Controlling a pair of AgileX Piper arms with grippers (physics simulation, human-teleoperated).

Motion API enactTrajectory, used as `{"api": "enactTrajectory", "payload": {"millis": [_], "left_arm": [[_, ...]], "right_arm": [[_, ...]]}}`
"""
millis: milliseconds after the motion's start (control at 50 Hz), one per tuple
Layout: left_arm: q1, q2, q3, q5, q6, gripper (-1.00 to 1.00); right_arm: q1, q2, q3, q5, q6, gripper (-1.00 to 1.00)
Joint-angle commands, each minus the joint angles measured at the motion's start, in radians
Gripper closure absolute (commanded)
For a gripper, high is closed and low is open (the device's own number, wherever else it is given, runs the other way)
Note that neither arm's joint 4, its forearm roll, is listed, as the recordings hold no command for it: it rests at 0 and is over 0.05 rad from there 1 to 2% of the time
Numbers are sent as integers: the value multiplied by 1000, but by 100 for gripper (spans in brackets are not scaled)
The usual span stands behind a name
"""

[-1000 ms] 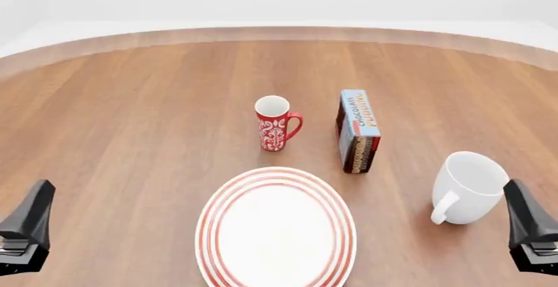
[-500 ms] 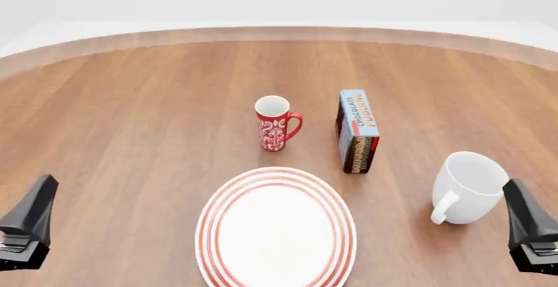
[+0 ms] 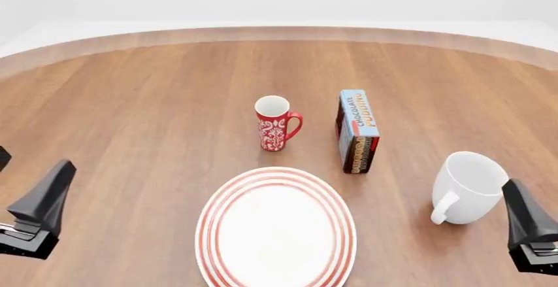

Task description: Pick up the white mug and put it on the plate, and put the chocolate pudding to the right of the plate.

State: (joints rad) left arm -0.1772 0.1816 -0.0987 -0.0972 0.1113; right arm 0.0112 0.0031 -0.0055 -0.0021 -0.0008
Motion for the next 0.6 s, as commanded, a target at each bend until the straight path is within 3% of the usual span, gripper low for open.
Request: {"api": "enactTrajectory", "payload": {"millis": [20,400,600], "left_arm": [[-67,60,-32,-28,36,-100],[-225,235,-97,-146,60,-100],[-225,236,-97,-146,60,-100]], "right_arm": [[3,4,1,-5,-1,-100],[7,2,1,-5,-6,-100],[7,2,1,-5,-6,-100]]}}
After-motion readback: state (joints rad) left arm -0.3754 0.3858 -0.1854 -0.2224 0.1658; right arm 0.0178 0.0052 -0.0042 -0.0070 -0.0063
